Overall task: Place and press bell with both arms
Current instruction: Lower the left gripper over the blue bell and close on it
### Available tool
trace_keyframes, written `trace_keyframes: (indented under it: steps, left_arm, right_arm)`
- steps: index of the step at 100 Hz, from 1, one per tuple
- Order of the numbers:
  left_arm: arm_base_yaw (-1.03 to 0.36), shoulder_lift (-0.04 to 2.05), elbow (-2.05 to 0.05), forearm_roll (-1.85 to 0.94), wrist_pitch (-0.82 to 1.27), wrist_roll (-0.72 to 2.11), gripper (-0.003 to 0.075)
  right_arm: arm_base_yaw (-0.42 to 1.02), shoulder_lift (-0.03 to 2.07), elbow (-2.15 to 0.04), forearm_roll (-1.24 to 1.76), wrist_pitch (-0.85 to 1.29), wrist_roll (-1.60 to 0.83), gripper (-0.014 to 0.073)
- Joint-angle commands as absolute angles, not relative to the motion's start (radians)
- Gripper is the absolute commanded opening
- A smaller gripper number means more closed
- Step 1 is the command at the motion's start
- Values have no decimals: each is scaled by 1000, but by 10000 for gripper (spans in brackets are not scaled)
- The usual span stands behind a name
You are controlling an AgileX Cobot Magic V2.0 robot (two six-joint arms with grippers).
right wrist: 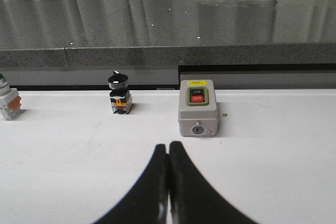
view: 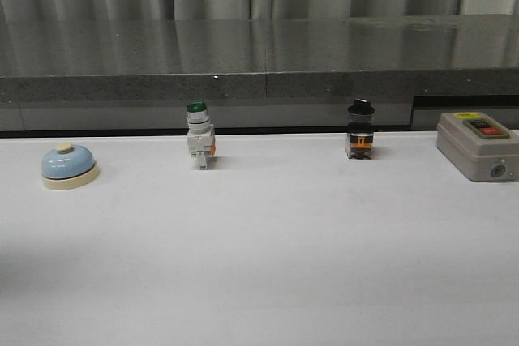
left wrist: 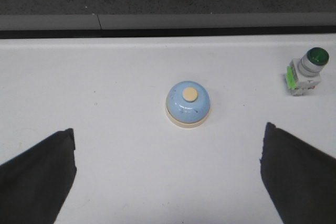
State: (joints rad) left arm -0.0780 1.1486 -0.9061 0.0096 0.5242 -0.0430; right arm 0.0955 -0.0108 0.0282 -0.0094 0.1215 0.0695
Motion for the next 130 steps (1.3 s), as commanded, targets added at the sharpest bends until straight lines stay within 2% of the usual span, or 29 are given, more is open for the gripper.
trace_keyframes:
  steps: [1,29,66,130]
  left_arm:
    - [-90,1180,-974,0,449,-41,667]
    - [-164,1462,-1164,0,452,-16,667]
    - [-164,1776,-1395,28,508,-16,667]
    - [-158,1981,-1420,34,545,-16,662]
  right_arm:
    - [89,-25,13,-22,34,62,-60]
    - [89,-25,13,-22,34,62,-60]
    - [89,-25,13,-22,34,62,-60]
    - [89,-25,13,-22,34,62,-60]
